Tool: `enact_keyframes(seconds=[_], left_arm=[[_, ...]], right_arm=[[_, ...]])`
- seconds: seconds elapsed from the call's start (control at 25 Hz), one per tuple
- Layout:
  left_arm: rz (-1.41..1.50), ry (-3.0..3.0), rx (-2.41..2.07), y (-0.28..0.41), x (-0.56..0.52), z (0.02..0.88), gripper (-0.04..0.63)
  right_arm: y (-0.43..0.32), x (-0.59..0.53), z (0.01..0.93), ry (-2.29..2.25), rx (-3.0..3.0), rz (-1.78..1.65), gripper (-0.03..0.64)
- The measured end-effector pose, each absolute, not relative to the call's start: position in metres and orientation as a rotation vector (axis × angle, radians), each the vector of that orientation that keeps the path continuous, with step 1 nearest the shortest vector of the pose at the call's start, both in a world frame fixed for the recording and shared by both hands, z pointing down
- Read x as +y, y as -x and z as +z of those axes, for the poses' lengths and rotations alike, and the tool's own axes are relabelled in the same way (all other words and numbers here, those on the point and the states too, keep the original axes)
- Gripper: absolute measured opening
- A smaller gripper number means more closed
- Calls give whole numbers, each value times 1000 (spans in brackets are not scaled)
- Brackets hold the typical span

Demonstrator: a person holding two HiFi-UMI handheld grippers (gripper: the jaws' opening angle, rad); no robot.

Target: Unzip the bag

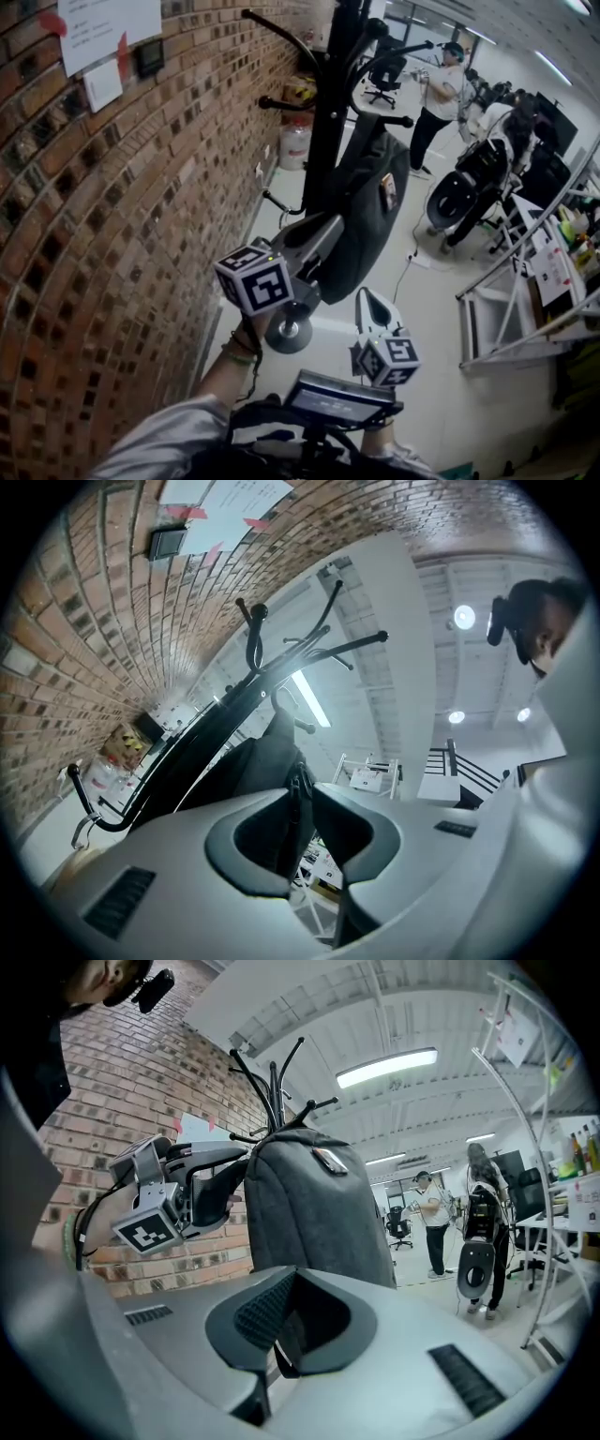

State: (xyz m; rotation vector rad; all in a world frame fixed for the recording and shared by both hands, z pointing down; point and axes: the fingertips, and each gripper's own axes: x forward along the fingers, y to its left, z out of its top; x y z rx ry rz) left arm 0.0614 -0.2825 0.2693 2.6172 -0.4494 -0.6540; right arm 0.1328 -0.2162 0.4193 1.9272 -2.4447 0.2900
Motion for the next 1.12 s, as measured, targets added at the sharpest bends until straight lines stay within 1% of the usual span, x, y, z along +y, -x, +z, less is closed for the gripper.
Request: enact_keyframes(seconds=[0.28,0.64,1.12], left_arm=[[-492,-2722,-626,-59,-281,298,63],[-396,-2770,-639,-67,-284,296,63],[-671,-2527,-503,-58,-288,286,63]], right_arm=[[-137,-217,422,-1942,-2425,283,-11],[-135,-220,427,-1916,-2440,300,-11],[-145,-221,436,-1944,-2415,327,-11]])
